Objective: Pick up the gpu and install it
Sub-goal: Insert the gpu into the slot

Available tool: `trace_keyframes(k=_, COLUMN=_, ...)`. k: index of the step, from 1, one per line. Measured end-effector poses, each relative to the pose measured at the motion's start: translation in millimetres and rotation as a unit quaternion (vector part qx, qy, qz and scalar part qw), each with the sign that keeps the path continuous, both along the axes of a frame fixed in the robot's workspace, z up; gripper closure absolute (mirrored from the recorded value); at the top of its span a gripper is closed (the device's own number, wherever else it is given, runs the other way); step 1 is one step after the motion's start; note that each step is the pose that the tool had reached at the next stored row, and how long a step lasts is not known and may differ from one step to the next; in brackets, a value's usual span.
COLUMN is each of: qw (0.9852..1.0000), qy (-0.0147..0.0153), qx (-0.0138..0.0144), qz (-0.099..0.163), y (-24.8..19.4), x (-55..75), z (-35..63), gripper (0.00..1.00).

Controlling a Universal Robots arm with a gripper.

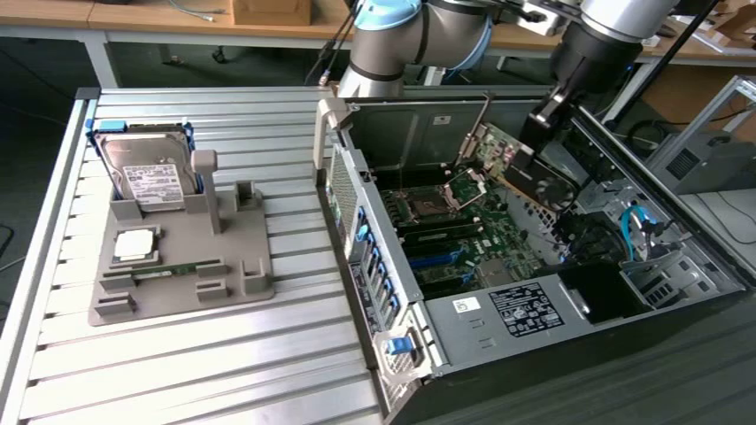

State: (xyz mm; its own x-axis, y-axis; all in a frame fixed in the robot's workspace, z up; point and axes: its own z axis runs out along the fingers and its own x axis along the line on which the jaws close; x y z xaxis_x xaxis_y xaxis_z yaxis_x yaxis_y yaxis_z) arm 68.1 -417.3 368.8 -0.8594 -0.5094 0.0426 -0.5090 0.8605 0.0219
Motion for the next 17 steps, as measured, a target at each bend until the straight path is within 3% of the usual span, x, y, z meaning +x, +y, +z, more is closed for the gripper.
trace_keyframes(k=2, qw=0.9997, qy=0.0000, qx=0.0000, qz=0.025, y=0.0, x=0.0, z=0.0, gripper=0.73)
trace_keyframes(k=11, qw=0.9966, qy=0.0000, qx=0.0000, qz=0.082, y=0.0, x=0.0, z=0.0, gripper=0.73)
trace_keyframes(k=17, qw=0.9921, qy=0.0000, qx=0.0000, qz=0.125, y=0.0, x=0.0, z=0.0, gripper=0.73)
